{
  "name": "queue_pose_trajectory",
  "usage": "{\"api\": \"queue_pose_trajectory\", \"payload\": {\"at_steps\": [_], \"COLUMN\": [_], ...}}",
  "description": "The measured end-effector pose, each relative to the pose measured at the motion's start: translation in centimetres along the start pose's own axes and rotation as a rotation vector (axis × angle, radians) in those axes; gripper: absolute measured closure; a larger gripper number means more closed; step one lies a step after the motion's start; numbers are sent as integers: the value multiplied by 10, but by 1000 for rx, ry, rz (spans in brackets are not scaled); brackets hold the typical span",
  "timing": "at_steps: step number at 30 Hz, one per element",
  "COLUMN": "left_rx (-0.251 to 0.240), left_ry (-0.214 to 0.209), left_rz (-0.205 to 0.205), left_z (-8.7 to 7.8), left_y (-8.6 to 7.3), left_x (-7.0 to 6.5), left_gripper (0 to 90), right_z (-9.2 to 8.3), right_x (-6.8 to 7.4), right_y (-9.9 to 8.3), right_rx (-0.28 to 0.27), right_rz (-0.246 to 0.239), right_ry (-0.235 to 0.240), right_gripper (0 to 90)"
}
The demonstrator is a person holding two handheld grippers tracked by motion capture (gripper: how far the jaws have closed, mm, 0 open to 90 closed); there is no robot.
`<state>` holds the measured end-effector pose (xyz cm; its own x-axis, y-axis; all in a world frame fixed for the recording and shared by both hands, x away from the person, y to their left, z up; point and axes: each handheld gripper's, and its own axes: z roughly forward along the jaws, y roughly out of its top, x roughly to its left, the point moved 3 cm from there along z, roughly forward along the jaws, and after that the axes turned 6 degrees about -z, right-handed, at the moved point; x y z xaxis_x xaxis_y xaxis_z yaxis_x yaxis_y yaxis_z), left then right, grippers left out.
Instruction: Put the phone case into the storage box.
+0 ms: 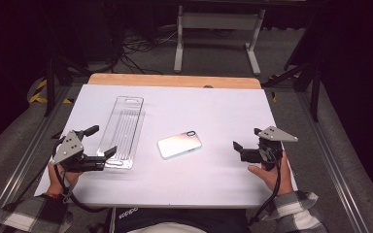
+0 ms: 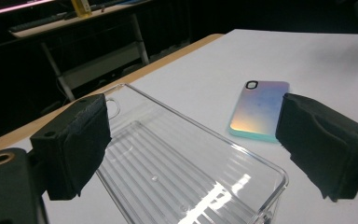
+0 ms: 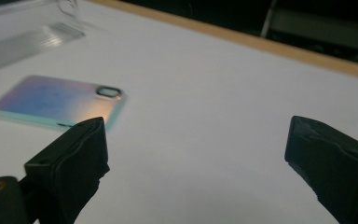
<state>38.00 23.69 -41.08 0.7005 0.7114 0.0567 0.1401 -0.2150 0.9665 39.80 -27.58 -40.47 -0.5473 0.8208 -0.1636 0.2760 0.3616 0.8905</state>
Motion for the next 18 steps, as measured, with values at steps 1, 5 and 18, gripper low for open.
{"api": "queue_pose_trajectory", "payload": {"at_steps": [1, 5, 18], "left_rx": [-3, 1, 43], "left_ry": [-4, -12, -5], "left_rz": [-4, 4, -1], "left_z": [1, 2, 4], "left_y": [-1, -2, -9], "left_x": [0, 0, -5], "left_gripper": [106, 105, 77], "right_z": [0, -21, 32], "right_x": [0, 14, 33], "right_y": [0, 20, 48], "right_rx": [0, -125, 117], "right_rz": [0, -115, -354], "right_ry": [0, 74, 275], "right_gripper": [53, 75, 55]}}
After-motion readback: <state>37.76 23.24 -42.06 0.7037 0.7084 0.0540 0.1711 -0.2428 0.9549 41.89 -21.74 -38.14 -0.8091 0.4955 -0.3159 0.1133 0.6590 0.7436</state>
